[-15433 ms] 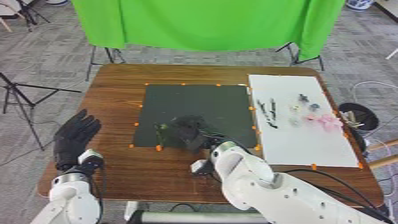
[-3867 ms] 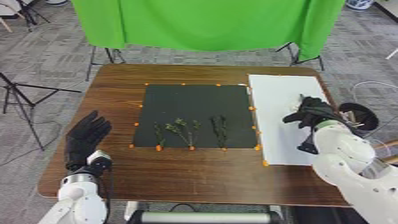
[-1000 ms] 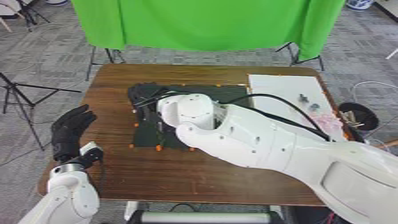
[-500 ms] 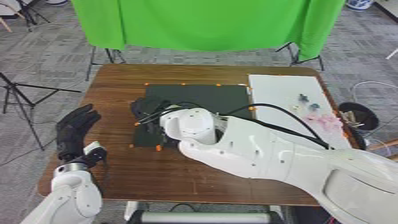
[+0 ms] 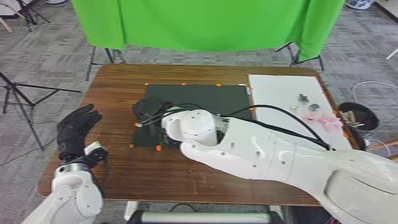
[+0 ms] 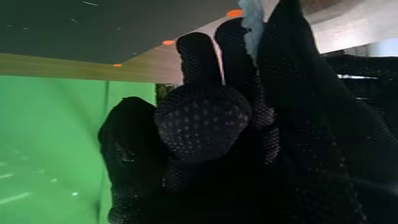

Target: Arrange flowers

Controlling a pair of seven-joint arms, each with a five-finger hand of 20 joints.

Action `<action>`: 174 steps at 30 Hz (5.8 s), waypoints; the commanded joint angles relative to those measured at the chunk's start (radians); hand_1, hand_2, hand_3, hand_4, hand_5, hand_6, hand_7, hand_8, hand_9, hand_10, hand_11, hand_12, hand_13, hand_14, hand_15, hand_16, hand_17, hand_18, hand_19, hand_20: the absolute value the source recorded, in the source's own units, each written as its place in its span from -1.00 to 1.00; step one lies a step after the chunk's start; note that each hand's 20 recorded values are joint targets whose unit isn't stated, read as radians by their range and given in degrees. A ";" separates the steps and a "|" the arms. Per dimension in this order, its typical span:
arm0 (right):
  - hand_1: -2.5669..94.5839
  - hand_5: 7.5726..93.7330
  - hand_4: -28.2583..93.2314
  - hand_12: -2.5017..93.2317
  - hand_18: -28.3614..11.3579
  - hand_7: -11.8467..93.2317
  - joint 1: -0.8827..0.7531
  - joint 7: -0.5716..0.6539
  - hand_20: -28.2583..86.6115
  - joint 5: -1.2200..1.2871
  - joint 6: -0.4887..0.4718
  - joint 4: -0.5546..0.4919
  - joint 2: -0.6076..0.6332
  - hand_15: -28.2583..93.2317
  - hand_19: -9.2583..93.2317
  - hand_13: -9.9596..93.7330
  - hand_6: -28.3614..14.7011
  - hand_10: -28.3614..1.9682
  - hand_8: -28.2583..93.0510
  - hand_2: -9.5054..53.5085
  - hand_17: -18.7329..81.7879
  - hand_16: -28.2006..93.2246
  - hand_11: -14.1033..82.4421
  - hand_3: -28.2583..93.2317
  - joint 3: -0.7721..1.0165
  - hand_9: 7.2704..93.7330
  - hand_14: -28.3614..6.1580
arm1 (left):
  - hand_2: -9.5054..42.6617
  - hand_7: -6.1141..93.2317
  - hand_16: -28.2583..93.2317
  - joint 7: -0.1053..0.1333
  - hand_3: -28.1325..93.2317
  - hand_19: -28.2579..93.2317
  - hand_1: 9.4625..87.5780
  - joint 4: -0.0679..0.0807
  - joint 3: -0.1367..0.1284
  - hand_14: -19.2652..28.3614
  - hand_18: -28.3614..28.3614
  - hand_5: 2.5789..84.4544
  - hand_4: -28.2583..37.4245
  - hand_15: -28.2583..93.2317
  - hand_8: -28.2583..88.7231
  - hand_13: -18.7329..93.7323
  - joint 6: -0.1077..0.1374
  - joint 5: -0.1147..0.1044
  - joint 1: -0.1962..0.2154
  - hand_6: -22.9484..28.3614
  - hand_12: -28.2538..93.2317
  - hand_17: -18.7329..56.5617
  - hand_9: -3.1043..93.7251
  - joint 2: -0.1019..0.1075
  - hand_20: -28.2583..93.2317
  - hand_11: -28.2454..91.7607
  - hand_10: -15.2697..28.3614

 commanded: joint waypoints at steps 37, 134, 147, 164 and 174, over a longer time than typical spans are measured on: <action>-0.03 0.23 -0.77 -0.56 -0.19 -0.40 0.048 0.028 0.41 0.023 -0.162 -0.057 0.054 0.44 1.00 0.90 0.38 0.05 -0.68 -1.00 0.59 -0.06 -0.49 0.65 0.050 0.26 0.54 | -0.21 -0.44 -0.60 -0.029 0.63 -0.18 -0.18 -0.014 -0.021 0.49 0.41 0.24 -0.48 -0.05 -0.57 0.16 -0.027 0.007 0.023 -0.01 -0.37 -0.12 0.19 -0.010 -0.20 -0.10 0.33; 0.23 0.37 -0.83 -0.21 -0.25 -0.46 -0.856 0.315 0.38 0.114 -0.113 -0.335 0.702 0.44 1.00 1.00 0.32 0.26 -0.42 -1.00 0.69 -0.12 -0.47 0.45 1.059 0.94 0.57 | -0.22 -0.45 -0.60 -0.035 0.62 -0.17 -0.17 -0.047 -0.072 0.50 0.42 0.24 -0.48 -0.04 -0.56 0.17 -0.027 0.010 0.092 -0.01 -0.37 -0.12 0.20 -0.046 -0.20 -0.10 0.33; 0.36 0.62 -0.80 -0.17 -0.21 -0.35 -0.802 0.262 0.41 0.122 0.005 -0.475 0.731 0.49 1.00 1.00 0.25 0.32 -0.36 -1.00 0.72 -0.14 -0.52 0.46 1.101 1.00 0.63 | -0.22 -0.45 -0.60 -0.026 0.62 -0.17 -0.17 -0.056 -0.089 0.50 0.42 0.24 -0.48 -0.04 -0.57 0.17 -0.018 -0.001 0.111 0.00 -0.37 -0.12 0.21 -0.037 -0.20 -0.10 0.33; 0.34 0.62 -0.79 -0.14 -0.18 -0.34 -0.081 0.125 0.42 0.216 0.028 -0.333 0.379 0.49 1.00 1.00 0.28 0.30 -0.35 -1.00 0.72 -0.14 -0.55 0.47 0.497 0.99 0.64 | -0.37 -0.45 -0.60 -0.029 0.62 -0.18 -0.25 -0.049 -0.073 0.52 0.42 0.24 -0.56 -0.04 -0.68 0.15 -0.024 0.013 0.086 -0.02 -0.37 -0.13 0.20 -0.017 -0.20 -0.10 0.33; 0.34 0.61 -0.80 -0.14 -0.18 -0.32 0.036 0.099 0.42 0.234 -0.021 -0.119 0.102 0.49 1.00 1.00 0.30 0.30 -0.37 -1.00 0.72 -0.14 -0.57 0.48 0.284 0.99 0.65 | -0.38 -0.45 -0.60 -0.043 0.62 -0.18 -0.27 -0.034 -0.033 0.52 0.42 0.24 -0.58 -0.04 -0.68 0.15 -0.014 0.088 0.048 -0.01 -0.37 -0.13 0.19 -0.013 -0.20 -0.10 0.34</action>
